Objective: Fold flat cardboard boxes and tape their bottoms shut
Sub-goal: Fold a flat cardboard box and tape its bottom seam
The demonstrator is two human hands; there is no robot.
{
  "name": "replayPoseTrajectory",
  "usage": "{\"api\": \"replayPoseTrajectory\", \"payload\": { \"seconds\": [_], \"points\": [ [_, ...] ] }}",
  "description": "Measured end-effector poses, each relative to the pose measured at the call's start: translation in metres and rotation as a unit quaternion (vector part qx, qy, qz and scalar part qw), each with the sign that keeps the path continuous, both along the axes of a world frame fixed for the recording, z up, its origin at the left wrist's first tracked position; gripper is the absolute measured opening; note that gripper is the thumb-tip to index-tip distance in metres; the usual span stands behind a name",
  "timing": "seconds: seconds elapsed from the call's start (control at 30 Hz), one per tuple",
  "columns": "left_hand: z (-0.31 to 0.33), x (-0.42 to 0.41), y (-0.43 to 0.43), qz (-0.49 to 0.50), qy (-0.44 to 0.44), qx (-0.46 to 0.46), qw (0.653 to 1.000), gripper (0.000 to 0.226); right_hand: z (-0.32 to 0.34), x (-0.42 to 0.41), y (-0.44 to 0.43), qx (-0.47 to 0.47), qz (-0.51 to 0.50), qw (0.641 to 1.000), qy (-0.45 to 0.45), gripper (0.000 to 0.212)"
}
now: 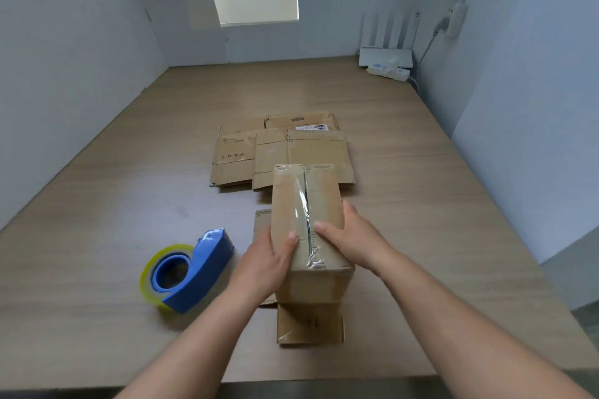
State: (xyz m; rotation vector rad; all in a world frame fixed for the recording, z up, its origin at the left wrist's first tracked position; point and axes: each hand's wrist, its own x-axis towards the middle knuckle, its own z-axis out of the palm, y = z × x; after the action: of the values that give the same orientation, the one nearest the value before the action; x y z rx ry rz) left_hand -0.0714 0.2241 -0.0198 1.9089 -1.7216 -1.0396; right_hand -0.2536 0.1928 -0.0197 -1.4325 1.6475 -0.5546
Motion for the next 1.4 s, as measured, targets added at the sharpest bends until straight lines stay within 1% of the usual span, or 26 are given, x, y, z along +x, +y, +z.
{"api": "replayPoseTrajectory", "payload": {
  "seconds": [0.03,0.07,0.2,0.23,0.33,0.37,0.4,0.43,0.5,0.53,0.6,0.67,0.77,0.83,0.93,1.03,1.1,1.13,1.2,1.23,1.27,1.3,1.33,1.37,1.4],
  "points": [
    [0.000,-0.002,-0.004,0.013,0.016,-0.007,1.000,0.064,0.001,0.004,-0.005,-0.005,0.000,1.000,-0.005,0.085],
    [0.000,-0.003,-0.008,0.024,0.021,-0.010,0.999,0.064,0.002,0.008,-0.011,-0.015,0.002,1.000,-0.010,0.088],
    [-0.003,-0.004,-0.018,0.052,0.019,-0.027,0.998,0.064,0.002,0.015,-0.028,-0.042,0.010,0.999,-0.010,0.082],
    [-0.003,-0.003,-0.019,0.045,0.029,-0.022,0.998,0.065,0.001,0.015,-0.029,-0.038,0.008,0.999,-0.004,0.083],
    [-0.003,0.007,-0.016,0.024,0.096,0.001,0.995,0.075,-0.001,0.011,-0.030,-0.040,0.001,0.999,-0.001,0.083],
    [-0.005,0.015,-0.015,0.035,0.092,-0.011,0.995,0.076,-0.001,0.008,-0.030,-0.040,0.001,0.999,0.001,0.083],
    [-0.007,0.025,-0.014,0.057,0.058,-0.037,0.996,0.074,-0.002,0.007,-0.031,-0.039,0.001,0.999,0.005,0.084],
    [-0.010,0.038,-0.014,0.085,-0.003,-0.070,0.994,0.067,-0.002,0.006,-0.031,-0.037,0.001,0.999,0.010,0.084],
    [-0.018,0.065,-0.013,0.142,-0.136,-0.107,0.975,0.055,-0.001,0.005,-0.032,-0.035,0.000,0.999,0.020,0.085],
    [-0.023,0.077,-0.012,0.160,-0.192,-0.097,0.963,0.053,0.000,0.006,-0.033,-0.035,-0.002,0.999,0.023,0.085],
    [-0.035,0.096,-0.009,0.163,-0.277,-0.034,0.946,0.054,0.002,0.006,-0.033,-0.037,-0.006,0.999,0.030,0.085],
    [-0.047,0.106,-0.007,0.157,-0.292,0.028,0.943,0.056,0.004,0.005,-0.032,-0.049,-0.010,0.998,0.040,0.084],
    [-0.059,0.112,-0.012,0.147,-0.293,0.066,0.942,0.059,0.009,0.003,-0.031,-0.069,-0.006,0.996,0.057,0.077],
    [-0.063,0.116,-0.021,0.149,-0.277,0.095,0.944,0.057,0.011,0.003,-0.030,-0.067,0.006,0.996,0.062,0.070],
    [-0.068,0.124,-0.033,0.152,-0.236,0.123,0.952,0.045,0.013,0.002,-0.029,-0.071,0.003,0.995,0.066,0.063],
    [-0.068,0.132,-0.036,0.162,-0.212,0.110,0.958,0.039,0.014,0.000,-0.028,-0.094,0.001,0.992,0.082,0.061],
    [-0.061,0.135,-0.035,0.154,-0.174,0.091,0.968,0.039,0.015,0.000,-0.026,-0.098,0.004,0.992,0.084,0.059],
    [-0.055,0.135,-0.034,0.139,-0.139,0.072,0.978,0.036,0.016,0.000,-0.025,-0.098,0.004,0.991,0.086,0.059],
    [-0.035,0.130,-0.033,0.103,-0.041,0.022,0.994,0.024,0.019,0.001,-0.023,-0.110,-0.003,0.989,0.102,0.057],
    [-0.021,0.126,-0.030,0.086,0.012,0.007,0.996,0.020,0.022,0.002,-0.021,-0.131,-0.012,0.985,0.111,0.054],
    [-0.006,0.123,-0.027,0.065,0.059,-0.001,0.996,0.022,0.026,0.004,-0.019,-0.164,-0.025,0.979,0.116,0.051],
    [0.009,0.119,-0.024,0.037,0.099,-0.006,0.994,0.026,0.033,0.007,-0.015,-0.203,-0.038,0.973,0.107,0.046],
    [0.024,0.116,-0.021,0.004,0.126,-0.010,0.992,0.032,0.040,0.010,-0.011,-0.231,-0.044,0.969,0.072,0.041],
    [0.037,0.112,-0.018,-0.030,0.140,-0.014,0.990,0.036,0.049,0.013,-0.006,-0.238,-0.035,0.971,0.009,0.035],
    [0.049,0.107,-0.015,-0.061,0.147,-0.017,0.987,0.036,0.059,0.017,-0.001,-0.223,-0.007,0.972,-0.071,0.031]
  ]
}}
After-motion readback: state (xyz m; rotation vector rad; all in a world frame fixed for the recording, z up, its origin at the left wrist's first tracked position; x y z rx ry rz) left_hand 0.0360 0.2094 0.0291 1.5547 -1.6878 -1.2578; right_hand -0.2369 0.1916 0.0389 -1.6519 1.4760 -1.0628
